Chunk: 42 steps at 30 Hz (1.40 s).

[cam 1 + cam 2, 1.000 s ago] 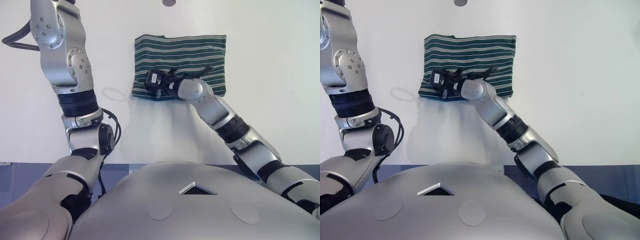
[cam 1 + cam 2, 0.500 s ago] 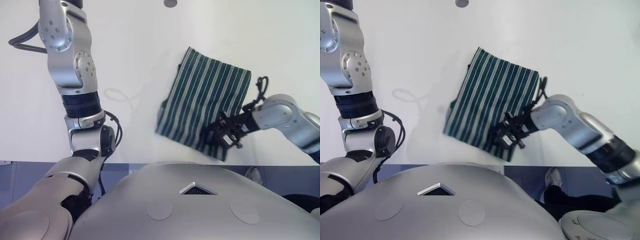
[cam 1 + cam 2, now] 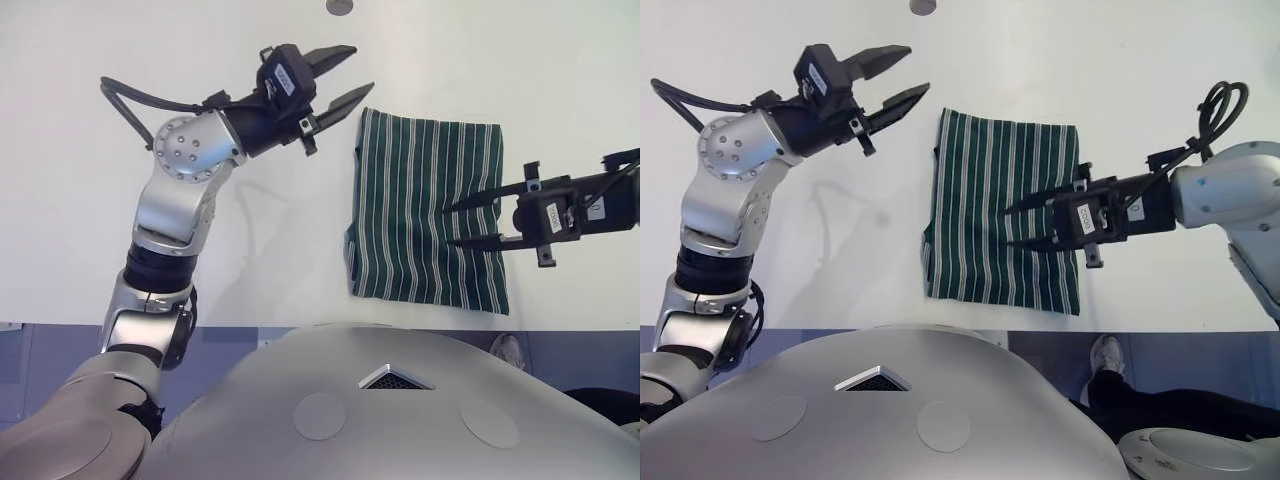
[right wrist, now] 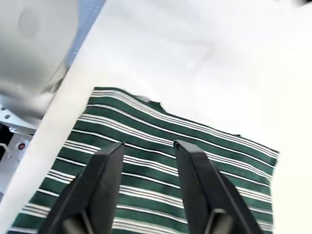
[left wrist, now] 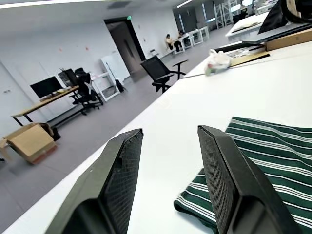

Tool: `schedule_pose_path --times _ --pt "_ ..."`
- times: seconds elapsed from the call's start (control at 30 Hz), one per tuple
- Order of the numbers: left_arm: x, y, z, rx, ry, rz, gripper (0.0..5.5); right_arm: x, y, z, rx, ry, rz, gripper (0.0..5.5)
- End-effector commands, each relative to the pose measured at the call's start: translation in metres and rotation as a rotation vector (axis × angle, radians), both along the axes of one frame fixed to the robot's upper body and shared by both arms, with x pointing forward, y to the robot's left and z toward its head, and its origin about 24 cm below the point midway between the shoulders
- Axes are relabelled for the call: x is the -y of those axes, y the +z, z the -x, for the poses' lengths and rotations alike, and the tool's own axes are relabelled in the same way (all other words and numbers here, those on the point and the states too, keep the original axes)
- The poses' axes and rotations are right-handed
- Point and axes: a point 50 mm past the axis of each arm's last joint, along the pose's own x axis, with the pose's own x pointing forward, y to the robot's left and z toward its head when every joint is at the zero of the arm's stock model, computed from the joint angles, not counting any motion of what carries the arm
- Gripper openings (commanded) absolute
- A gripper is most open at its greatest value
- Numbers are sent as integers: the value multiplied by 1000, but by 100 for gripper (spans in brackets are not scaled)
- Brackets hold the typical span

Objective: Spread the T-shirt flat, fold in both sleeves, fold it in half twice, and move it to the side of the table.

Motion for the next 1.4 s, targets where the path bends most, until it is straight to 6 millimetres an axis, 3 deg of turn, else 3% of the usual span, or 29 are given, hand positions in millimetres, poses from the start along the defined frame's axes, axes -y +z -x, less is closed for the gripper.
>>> schedule_pose_path --times 0.03,0.13,0.3,0.4,0.53,0.67,0.83,0.93,1.0,1.13,1.27,1.33,1.4 --pt "9 -3 2 0 34 -8 206 14 -30 -9 72 -99 106 189" --pt "6 7 -3 28 101 66 206 12 -71 2 58 -144 109 189" --pt "-8 38 -18 117 248 244 206 -8 -137 22 16 -164 175 189" --pt "-15 50 -25 162 311 301 206 -22 -157 9 61 -186 196 189" --pt "-16 54 -29 182 329 315 206 -41 -170 -7 112 -41 197 189" --pt "-18 51 -28 201 283 254 206 -49 -158 -25 199 -26 125 189" --pt "-30 46 -34 254 249 155 206 -23 -116 -22 260 -60 63 189" --pt "-31 43 -34 258 268 168 206 -21 -88 -38 392 -182 -31 189" --pt "-28 39 -31 252 259 172 206 -16 -79 -50 444 -297 -75 189" --pt "-26 38 -29 249 253 180 206 6 -93 -60 418 -472 -9 189" --pt "-24 37 -29 243 259 197 206 38 -123 -65 400 -649 161 189" --pt "-23 36 -27 237 266 207 206 39 -140 -66 362 -664 228 189" --pt "-21 35 -26 233 265 214 206 23 -153 -68 338 -596 239 189"
